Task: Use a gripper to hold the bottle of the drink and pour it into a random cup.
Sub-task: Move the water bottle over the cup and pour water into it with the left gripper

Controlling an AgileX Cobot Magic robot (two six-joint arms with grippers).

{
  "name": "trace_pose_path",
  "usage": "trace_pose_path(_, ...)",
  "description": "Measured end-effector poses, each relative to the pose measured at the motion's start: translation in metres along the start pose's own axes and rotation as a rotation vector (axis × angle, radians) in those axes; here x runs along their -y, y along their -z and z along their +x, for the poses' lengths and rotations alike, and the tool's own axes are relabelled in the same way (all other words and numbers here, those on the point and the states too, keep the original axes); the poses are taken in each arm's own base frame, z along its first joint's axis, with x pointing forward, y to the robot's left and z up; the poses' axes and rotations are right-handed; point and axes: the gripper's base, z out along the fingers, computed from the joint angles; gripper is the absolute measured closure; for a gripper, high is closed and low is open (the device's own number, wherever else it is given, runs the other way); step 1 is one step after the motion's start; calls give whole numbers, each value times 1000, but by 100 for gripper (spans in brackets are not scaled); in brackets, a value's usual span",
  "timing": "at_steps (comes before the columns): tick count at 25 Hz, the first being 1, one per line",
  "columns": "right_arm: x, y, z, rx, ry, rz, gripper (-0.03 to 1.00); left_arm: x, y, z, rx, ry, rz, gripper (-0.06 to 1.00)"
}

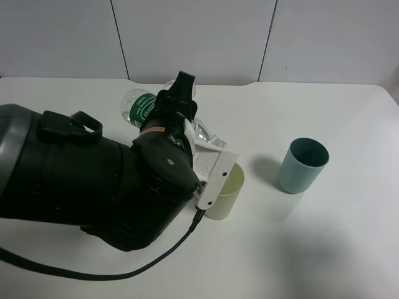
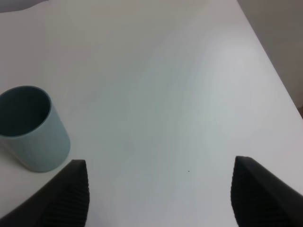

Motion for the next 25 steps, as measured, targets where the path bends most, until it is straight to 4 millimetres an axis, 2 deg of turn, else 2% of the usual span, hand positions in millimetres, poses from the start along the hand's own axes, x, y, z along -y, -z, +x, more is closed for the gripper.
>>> trace_pose_path(25,0,0,0,0,0,0,33,-1,0,5,-50,0,-13,39)
